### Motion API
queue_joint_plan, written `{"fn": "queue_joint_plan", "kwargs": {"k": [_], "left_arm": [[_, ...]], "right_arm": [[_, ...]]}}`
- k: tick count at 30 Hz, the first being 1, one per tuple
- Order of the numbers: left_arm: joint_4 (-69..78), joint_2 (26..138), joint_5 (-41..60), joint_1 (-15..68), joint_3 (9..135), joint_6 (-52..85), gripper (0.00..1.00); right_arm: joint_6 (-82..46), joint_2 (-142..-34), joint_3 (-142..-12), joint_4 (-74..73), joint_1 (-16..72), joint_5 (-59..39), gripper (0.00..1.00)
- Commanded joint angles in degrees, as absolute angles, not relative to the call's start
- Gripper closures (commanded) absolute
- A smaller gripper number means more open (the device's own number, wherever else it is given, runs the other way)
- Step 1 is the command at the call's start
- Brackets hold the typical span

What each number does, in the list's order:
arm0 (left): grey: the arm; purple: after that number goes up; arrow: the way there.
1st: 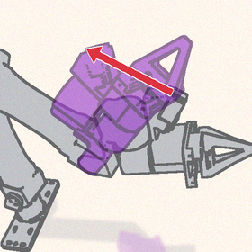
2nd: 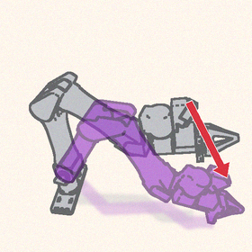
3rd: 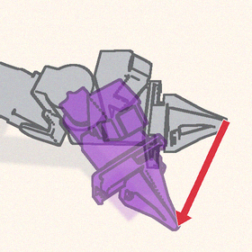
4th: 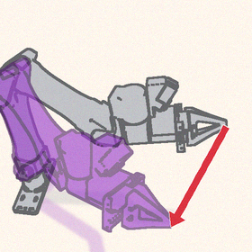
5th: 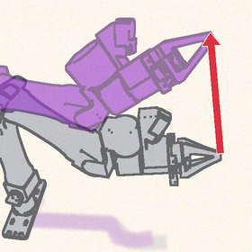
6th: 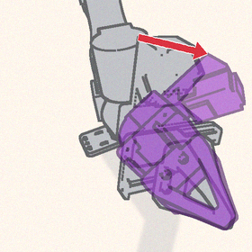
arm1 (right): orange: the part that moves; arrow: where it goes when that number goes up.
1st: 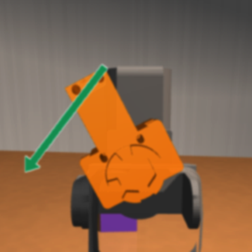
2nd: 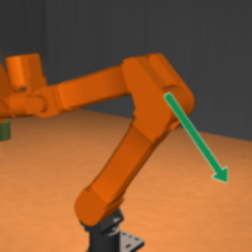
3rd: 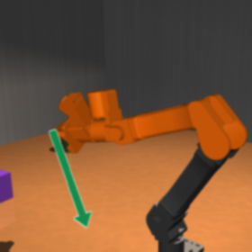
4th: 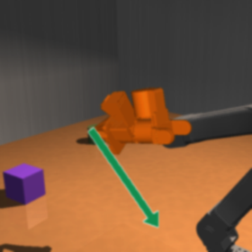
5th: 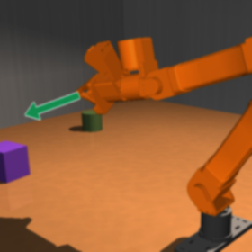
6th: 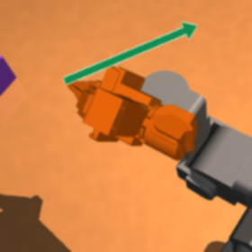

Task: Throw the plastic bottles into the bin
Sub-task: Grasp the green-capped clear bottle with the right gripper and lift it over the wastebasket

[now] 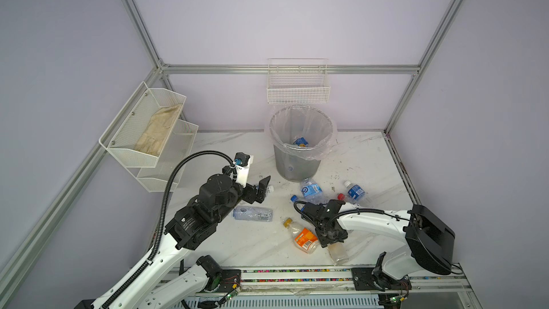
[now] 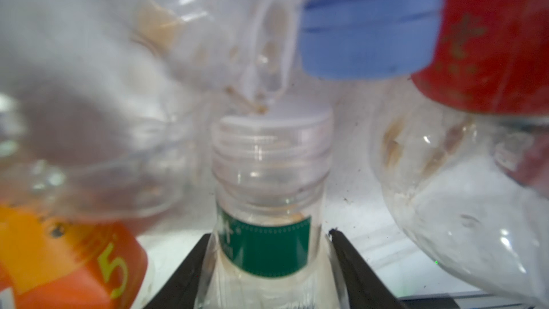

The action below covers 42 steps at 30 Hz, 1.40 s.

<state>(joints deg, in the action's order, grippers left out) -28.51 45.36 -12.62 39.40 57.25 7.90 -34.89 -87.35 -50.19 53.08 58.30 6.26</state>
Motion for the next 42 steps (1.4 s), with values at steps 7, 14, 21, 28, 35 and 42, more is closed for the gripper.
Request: {"fn": "queue_joint_plan", "kwargs": {"k": [7, 14, 21, 28, 35, 42], "left_arm": [[-27.7, 43.7, -14.2, 39.4, 55.2, 7.2, 0.00], [-27.3, 43.3, -13.1, 39.4, 53.6, 7.5, 0.00], [-27.0, 40.7, -12.9, 39.4, 50.2, 7.9, 0.00], [-26.6, 38.3, -13.1, 39.3, 45.7, 8.9, 0.00], [-26.2, 35.8, -12.8, 39.3, 41.1, 10.6, 0.00], [-28.6, 33.8, -12.5, 39.3, 40.1, 11.7, 0.00]], "right_arm": [[-34.6, -85.6, -55.1, 54.9, 58.7, 8.5, 0.72], [-32.1, -80.2, -64.1, 57.0, 58.8, 8.1, 0.78], [-29.7, -79.0, -75.7, 61.3, 58.8, 12.0, 0.80], [-26.8, -79.2, -85.9, 58.4, 58.7, 16.3, 0.80], [-23.1, -80.0, -94.7, 52.4, 58.7, 20.1, 0.80], [-19.9, -83.7, -105.4, 48.3, 58.8, 24.4, 0.81]]}}
